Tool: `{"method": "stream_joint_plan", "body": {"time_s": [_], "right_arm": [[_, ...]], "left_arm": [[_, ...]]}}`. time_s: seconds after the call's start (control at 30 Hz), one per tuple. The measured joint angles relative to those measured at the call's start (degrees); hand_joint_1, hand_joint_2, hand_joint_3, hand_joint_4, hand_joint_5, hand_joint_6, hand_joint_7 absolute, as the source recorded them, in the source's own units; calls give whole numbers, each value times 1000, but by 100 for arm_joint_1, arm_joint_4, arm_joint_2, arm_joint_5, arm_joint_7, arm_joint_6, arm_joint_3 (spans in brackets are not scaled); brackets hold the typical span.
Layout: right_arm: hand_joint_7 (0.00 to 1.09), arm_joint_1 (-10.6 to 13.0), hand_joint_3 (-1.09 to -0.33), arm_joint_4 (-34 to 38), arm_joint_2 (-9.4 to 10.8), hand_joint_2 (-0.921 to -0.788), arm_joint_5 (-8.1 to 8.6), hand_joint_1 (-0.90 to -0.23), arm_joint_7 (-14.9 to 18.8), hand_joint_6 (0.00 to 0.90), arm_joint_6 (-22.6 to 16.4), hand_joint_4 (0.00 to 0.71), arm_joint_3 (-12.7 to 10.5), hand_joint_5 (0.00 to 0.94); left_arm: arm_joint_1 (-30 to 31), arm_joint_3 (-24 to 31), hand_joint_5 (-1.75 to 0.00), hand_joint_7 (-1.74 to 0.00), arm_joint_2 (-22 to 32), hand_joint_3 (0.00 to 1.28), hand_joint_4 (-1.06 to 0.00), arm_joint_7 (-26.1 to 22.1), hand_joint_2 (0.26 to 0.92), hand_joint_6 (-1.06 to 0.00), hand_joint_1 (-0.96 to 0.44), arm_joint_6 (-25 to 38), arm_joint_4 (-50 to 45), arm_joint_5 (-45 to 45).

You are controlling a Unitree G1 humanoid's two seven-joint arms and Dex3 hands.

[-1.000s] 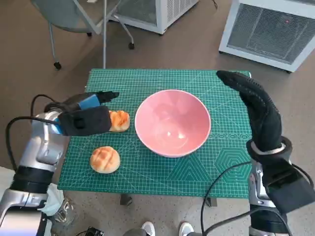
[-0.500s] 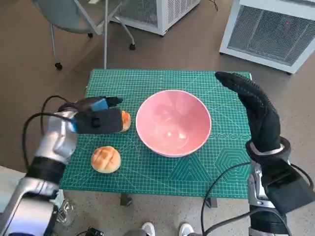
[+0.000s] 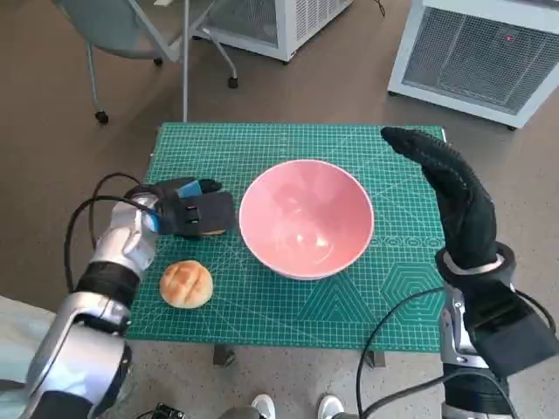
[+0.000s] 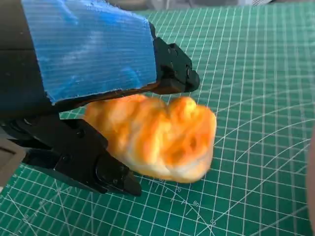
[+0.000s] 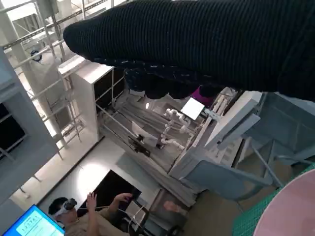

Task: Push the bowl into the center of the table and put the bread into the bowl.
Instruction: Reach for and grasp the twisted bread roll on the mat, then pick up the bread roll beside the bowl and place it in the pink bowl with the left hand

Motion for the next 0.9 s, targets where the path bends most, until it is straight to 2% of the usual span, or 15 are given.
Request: {"method": "stream_joint_plan", "body": {"time_s": [0.03,0.07,0.13,0.17,0.23,0.33,0.53,0.7,0.9], "right_arm": [[406,0,-786,-5,0,-921,0,-663,0,-1,0,69,4,0],[406,1,-786,-9,0,-921,0,-663,0,-1,0,69,6,1],[406,3,-785,-17,0,-921,0,-663,0,-1,1,69,6,1],[406,6,-785,-22,0,-921,0,-664,0,-1,1,68,6,0],[406,11,-785,-38,0,-921,1,-669,0,-1,3,67,7,0],[406,20,-785,-66,0,-921,11,-672,0,-1,5,66,6,0],[406,32,-785,-82,0,-921,36,-673,0,-1,6,66,6,0],[403,39,-784,-66,0,-921,93,-674,1,-1,7,66,7,0],[399,36,-783,-48,5,-921,154,-674,4,-1,12,67,32,0]], "left_arm": [[-33,-28,-407,-33,-16,28,-545,34,814,-555,127,1,54,28],[-55,-57,-695,-43,-26,35,-604,53,852,-618,217,1,86,51],[-93,-120,-963,-114,-45,48,-701,100,874,-784,316,1,134,93],[-103,-148,-983,-296,-54,41,-729,126,879,-765,253,1,146,107],[-111,-206,-1018,-783,-56,27,-777,237,896,-709,104,-13,149,141],[-111,-247,-1009,-1034,-52,20,-799,405,903,-687,35,-98,149,164],[-111,-286,-1007,-1152,-52,17,-799,505,910,-674,5,-182,149,181],[3,-141,-1071,-1091,141,15,-797,542,911,-677,3,-462,-278,49],[99,184,-1061,-1056,462,10,-820,652,906,-696,2,-597,-1119,-106]]}}
